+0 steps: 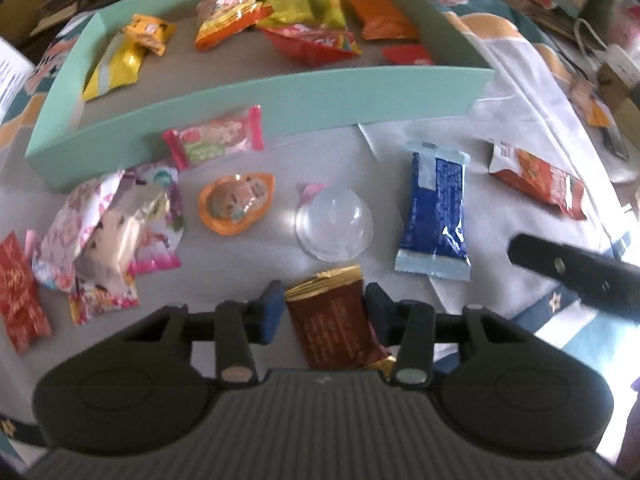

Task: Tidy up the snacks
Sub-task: 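Grasp the brown-gold chocolate bar with the left tool while the right tool grasps the blue wafer packet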

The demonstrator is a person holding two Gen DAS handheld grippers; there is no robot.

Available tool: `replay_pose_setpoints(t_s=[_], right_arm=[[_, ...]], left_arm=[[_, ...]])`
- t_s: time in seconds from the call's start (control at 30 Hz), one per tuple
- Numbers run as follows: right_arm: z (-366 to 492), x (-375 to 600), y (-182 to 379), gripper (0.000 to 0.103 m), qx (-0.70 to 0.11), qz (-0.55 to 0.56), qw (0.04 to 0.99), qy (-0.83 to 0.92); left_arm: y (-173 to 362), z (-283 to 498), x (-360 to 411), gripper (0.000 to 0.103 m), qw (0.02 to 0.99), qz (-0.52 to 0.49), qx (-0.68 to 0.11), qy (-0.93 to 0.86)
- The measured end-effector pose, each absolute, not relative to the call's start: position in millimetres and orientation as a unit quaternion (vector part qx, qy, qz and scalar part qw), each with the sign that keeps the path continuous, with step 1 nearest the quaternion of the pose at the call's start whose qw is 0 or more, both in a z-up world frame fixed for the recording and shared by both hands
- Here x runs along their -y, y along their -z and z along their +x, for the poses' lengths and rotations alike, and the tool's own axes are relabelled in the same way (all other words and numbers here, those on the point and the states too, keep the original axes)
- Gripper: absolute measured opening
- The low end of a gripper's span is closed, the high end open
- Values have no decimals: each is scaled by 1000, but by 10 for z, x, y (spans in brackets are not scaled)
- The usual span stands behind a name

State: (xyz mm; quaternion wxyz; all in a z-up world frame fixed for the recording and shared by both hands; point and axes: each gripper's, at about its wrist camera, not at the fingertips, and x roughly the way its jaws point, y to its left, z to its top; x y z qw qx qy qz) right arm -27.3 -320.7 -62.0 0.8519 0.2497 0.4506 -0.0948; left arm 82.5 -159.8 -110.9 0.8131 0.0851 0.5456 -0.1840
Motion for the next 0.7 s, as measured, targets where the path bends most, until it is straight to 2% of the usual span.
replay_pose_setpoints(t_s=[0.23, 0.53, 0.57, 0.6, 0.7], right_arm=[[94, 3004, 678, 68, -464, 228, 852, 76], [523, 2680, 769, 67, -473, 160, 863, 83], [532, 2630, 776, 63, -473, 142, 866, 83], [525, 2579, 782, 55, -473, 122, 869, 85], [453, 2520, 786, 45, -467, 88, 876, 85]], left_arm=[[1126, 893, 1294, 45, 826, 103, -518, 198], [1136, 938, 991, 55, 816, 66, -542, 187], [1133, 928, 981, 60, 814, 61, -546, 188], [1129, 923, 979, 63, 812, 55, -549, 189], [1152, 875, 996, 66, 811, 57, -553, 185]])
